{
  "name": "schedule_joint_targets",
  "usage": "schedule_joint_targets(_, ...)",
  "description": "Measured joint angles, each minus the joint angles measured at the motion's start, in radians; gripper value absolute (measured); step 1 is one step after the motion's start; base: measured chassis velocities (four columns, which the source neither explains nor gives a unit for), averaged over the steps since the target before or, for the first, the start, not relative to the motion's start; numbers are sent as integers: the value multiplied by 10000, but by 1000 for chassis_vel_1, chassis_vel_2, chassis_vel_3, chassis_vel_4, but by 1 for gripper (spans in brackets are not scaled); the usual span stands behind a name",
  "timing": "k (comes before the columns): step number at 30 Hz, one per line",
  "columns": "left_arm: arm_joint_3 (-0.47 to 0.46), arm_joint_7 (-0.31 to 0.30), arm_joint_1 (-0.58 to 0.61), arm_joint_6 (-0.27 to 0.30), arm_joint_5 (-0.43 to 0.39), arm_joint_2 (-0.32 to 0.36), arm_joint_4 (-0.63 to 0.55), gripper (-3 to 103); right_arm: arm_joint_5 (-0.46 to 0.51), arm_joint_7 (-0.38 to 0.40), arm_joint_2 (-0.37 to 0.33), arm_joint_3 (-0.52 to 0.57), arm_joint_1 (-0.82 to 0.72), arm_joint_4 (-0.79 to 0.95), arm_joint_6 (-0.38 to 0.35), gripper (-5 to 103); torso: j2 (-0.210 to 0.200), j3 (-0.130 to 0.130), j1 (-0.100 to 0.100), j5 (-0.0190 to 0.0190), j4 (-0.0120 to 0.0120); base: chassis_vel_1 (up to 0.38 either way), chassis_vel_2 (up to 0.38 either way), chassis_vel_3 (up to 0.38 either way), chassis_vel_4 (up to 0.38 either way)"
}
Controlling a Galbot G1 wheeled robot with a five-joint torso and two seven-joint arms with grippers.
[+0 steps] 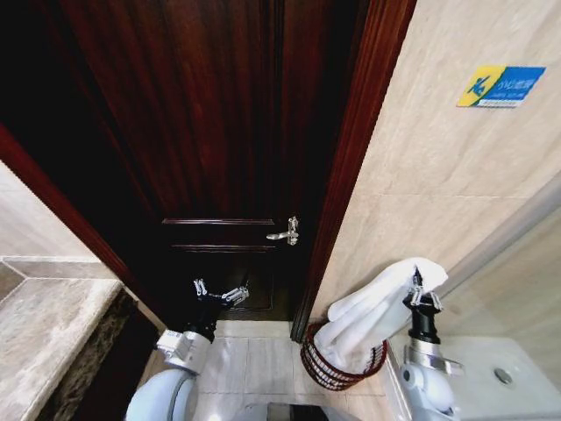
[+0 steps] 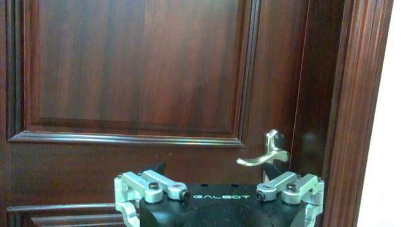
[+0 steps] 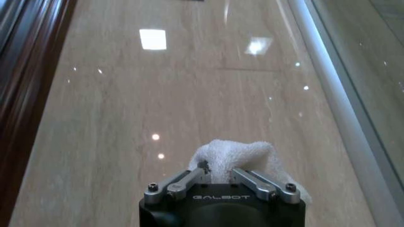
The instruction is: Discard the used towel into the hamper.
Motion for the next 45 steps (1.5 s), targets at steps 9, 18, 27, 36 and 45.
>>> schedule_joint_targets(9,0,0,0,0,0,0,0,100,-11,179,-8,-294,22,-365,23,5,0,0,0,0,0,0,0,0,0)
schedule_joint_targets(18,0,0,0,0,0,0,0,100,224,-136,-51,-301,184,-878,23,5,0,0,0,-1,0,0,0,0,0)
schedule_joint_targets(27,0,0,0,1,0,0,0,100,196,-135,-19,-257,332,-1120,20,5,0,0,0,-1,0,0,0,0,0)
schedule_joint_targets(36,0,0,-1,1,0,0,0,100,606,-127,-159,17,-124,-1365,15,5,0,0,0,4,0,0,0,0,0)
schedule_joint_targets(45,0,0,0,0,0,0,0,100,1260,-453,-68,500,-712,-1402,11,5,0,0,0,0,-1,0,0,0,0)
